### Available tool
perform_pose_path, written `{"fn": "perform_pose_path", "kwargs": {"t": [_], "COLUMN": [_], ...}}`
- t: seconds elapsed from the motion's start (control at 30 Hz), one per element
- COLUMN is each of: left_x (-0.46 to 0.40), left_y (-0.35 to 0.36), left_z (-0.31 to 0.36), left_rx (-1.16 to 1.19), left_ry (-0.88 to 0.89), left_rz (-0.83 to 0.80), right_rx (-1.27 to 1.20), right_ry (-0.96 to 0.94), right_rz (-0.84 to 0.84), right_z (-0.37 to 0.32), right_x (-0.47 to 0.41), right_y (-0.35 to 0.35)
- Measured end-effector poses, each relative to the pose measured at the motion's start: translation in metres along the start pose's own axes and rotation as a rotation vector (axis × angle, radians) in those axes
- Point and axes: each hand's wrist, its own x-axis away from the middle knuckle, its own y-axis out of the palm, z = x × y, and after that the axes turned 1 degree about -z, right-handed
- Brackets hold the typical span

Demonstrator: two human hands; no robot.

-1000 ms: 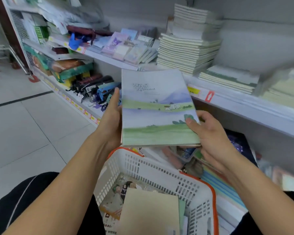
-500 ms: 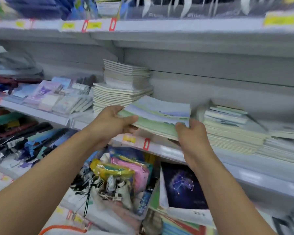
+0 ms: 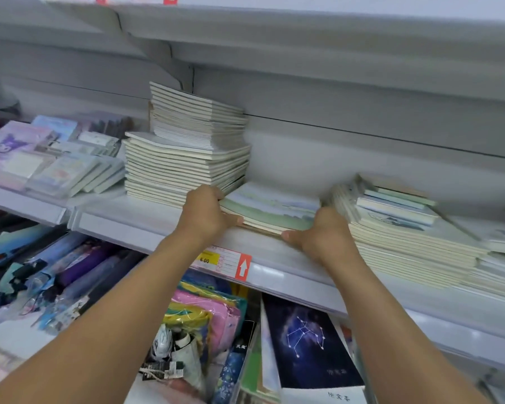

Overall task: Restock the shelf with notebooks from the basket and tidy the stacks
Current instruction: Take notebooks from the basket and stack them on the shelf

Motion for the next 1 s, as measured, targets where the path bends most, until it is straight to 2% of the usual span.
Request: {"fn": "perform_pose_path", "kwargs": {"t": [0.3, 0.47, 0.57, 0.63, 0.67, 0.73, 0.77, 0.8, 0.87, 0.93, 1.0], "left_x": [-0.01, -0.015, -0.015, -0.008, -0.003, 0.013, 0.025, 0.039, 0.077, 0.126, 0.181], "left_y": [0.016, 0.016, 0.01, 0.002, -0.003, -0.015, -0.022, -0.029, -0.043, -0.059, -0.075], "left_z": [-0.011, -0.016, -0.02, -0.02, -0.019, -0.018, -0.018, -0.018, -0.025, -0.048, -0.085], "left_rx": [-0.142, -0.236, -0.274, -0.285, -0.279, -0.238, -0.204, -0.17, -0.113, -0.108, -0.206], "left_ry": [0.017, -0.001, 0.046, 0.124, 0.175, 0.3, 0.372, 0.435, 0.467, 0.383, 0.212], "left_rz": [0.191, 0.189, 0.079, 0.025, 0.061, 0.175, 0.208, 0.219, 0.213, 0.17, -0.018], "right_rx": [0.109, 0.12, 0.094, 0.119, 0.146, 0.102, -0.018, -0.145, -0.287, -0.276, -0.137], "right_ry": [0.004, -0.042, -0.058, -0.147, -0.235, -0.51, -0.666, -0.776, -0.819, -0.744, -0.669], "right_rz": [0.205, 0.253, 0.295, 0.407, 0.507, 0.675, 0.679, 0.618, 0.354, 0.032, -0.424], "right_z": [0.024, 0.028, 0.027, 0.019, 0.012, 0.002, -0.002, -0.003, 0.008, 0.029, 0.058], "right_x": [-0.023, -0.024, -0.011, 0.007, 0.018, 0.048, 0.067, 0.086, 0.116, 0.14, 0.161], "right_y": [0.013, 0.018, 0.017, 0.01, 0.008, 0.016, 0.027, 0.042, 0.082, 0.134, 0.192]}}
